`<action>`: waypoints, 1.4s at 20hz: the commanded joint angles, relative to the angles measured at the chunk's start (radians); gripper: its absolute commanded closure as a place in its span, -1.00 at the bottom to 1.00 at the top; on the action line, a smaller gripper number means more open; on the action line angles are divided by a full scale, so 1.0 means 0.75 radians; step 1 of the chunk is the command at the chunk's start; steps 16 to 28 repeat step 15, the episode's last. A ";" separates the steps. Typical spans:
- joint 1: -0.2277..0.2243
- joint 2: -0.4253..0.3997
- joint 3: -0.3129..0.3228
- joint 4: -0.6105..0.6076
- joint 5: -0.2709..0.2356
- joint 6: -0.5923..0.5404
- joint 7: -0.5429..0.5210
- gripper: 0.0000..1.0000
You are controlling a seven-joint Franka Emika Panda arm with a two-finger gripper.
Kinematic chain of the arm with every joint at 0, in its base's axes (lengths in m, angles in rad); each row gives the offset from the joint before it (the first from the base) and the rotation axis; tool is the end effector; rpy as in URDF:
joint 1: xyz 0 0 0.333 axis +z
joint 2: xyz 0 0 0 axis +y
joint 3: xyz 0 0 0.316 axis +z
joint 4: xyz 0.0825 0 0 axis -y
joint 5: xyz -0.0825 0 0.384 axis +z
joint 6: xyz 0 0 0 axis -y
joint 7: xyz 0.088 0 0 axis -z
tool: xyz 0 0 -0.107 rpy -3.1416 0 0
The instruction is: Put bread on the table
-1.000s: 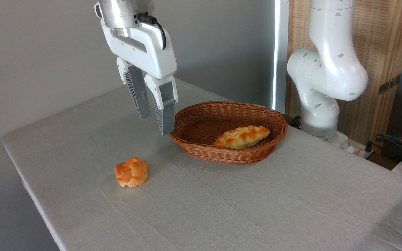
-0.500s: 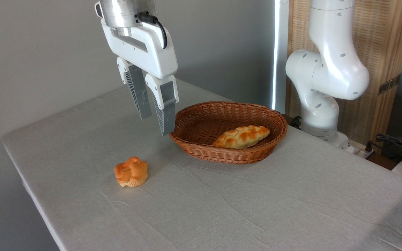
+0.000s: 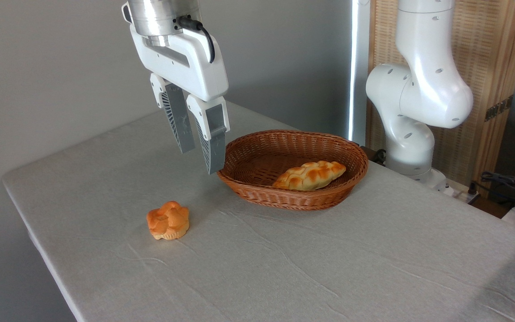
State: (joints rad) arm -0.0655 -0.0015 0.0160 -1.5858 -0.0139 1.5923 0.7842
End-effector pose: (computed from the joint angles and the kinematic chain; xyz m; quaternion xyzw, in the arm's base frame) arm 0.5552 -0.0290 0.6201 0.9144 -0.4048 0.0062 0.0051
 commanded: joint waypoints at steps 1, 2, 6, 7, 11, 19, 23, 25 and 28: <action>0.020 -0.004 -0.015 0.012 0.017 -0.037 -0.004 -1.00; 0.020 -0.004 -0.015 0.012 0.017 -0.037 -0.025 -1.00; 0.020 -0.004 -0.015 0.012 0.014 -0.037 -0.052 -1.00; 0.020 -0.004 -0.015 0.012 0.014 -0.037 -0.056 -1.00; 0.020 -0.004 -0.017 0.012 0.014 -0.037 -0.068 -1.00; 0.020 -0.004 -0.013 0.012 0.014 -0.037 -0.060 -1.00; 0.020 -0.004 -0.013 0.012 0.014 -0.037 -0.060 -1.00; 0.020 -0.004 -0.013 0.012 0.014 -0.037 -0.060 -1.00; 0.020 -0.004 -0.013 0.012 0.014 -0.037 -0.060 -1.00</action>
